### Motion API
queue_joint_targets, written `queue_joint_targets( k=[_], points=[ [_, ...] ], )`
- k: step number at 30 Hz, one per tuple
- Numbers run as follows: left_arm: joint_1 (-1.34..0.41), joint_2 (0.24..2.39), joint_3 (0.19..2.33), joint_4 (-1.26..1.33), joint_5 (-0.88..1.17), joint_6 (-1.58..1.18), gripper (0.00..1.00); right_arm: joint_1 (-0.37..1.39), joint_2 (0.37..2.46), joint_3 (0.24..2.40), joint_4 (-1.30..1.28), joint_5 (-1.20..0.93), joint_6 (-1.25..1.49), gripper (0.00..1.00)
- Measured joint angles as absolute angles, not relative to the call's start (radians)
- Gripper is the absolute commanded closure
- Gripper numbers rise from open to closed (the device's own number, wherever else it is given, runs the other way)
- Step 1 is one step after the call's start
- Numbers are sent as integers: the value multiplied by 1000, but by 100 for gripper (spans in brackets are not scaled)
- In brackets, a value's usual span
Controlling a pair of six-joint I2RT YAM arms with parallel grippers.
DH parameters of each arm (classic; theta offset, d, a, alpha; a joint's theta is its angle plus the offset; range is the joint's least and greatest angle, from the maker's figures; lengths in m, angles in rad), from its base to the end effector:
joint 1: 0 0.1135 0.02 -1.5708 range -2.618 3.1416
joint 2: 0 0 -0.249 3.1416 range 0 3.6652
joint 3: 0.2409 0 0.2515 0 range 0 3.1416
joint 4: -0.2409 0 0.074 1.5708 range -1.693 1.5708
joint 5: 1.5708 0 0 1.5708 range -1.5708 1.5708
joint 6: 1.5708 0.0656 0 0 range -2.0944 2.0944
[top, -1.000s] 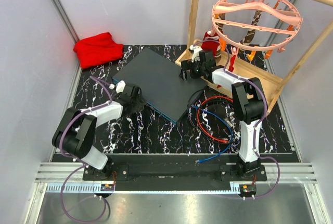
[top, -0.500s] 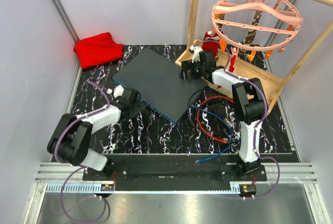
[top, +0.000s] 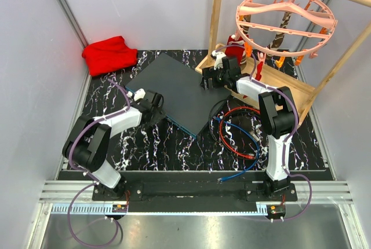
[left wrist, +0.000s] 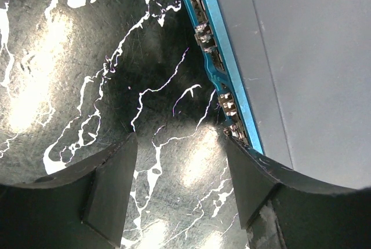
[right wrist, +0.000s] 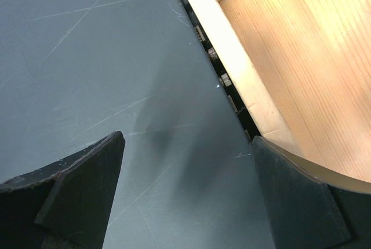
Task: Insert the plug into the switch port
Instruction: Insert the plug into the switch port, then pick up the plug from the center of the board.
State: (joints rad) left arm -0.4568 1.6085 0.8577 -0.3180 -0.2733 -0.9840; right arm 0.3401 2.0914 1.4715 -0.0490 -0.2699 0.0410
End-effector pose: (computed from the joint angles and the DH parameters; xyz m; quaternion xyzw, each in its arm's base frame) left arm 0.2904 -0.1230 0.1193 -0.2827 0.9177 -0.0632 0.2720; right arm 0.4515 0.1783 0.1514 -0.1909 0.8732 0.2007 0.4011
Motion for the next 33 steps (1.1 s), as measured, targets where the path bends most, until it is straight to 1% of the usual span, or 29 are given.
queue_joint_targets(
  k=[9,17,20,25,27,29,30,31,32,33],
  points=[
    [-457,1598,855,-311,-273,-983,34,340,2077,1451,-48,-254,41,0],
    [-458,1556,795,-227,-277,-984,33,339,2065,1435,-42,-247,41,0],
    [-461,1515,769,-206,-276,-976,33,339,2053,1427,-53,-238,41,0],
    [-462,1379,676,-193,-277,-961,29,333,1997,1407,-141,-230,59,0],
    [-462,1306,638,-204,-282,-941,27,341,1959,1383,-202,-247,81,0],
    [-462,1211,610,-225,-295,-904,22,350,1921,1349,-243,-257,105,1],
    [-462,1156,600,-240,-305,-881,14,354,1900,1331,-263,-256,117,1],
    [-462,1099,594,-252,-315,-856,9,356,1879,1311,-283,-255,130,2],
    [-462,1038,593,-266,-327,-822,8,358,1855,1287,-299,-251,143,2],
    [-462,989,593,-268,-339,-793,4,360,1828,1263,-324,-244,157,2]
  ],
)
